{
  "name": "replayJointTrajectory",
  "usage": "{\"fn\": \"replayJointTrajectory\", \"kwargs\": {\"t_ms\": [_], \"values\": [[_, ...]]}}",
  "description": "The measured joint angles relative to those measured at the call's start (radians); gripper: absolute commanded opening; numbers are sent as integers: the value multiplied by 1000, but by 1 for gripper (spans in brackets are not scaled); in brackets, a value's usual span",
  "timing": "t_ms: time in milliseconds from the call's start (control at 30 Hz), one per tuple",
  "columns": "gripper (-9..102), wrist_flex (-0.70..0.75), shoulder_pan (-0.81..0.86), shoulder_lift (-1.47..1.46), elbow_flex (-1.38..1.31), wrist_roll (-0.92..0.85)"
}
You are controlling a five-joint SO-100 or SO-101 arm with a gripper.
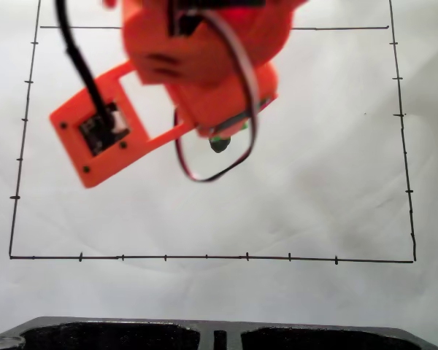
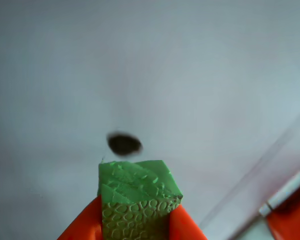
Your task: Grasp the colored block, Place it on the black dot, and then return the arm to the default position.
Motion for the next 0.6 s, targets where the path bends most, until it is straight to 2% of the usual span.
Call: {"fn": "replayJointTrajectory", "kwargs": {"t_ms": [500, 600], "values": [[0, -49, 2, -155, -32, -9], [11, -49, -23, -155, -32, -8]]}}
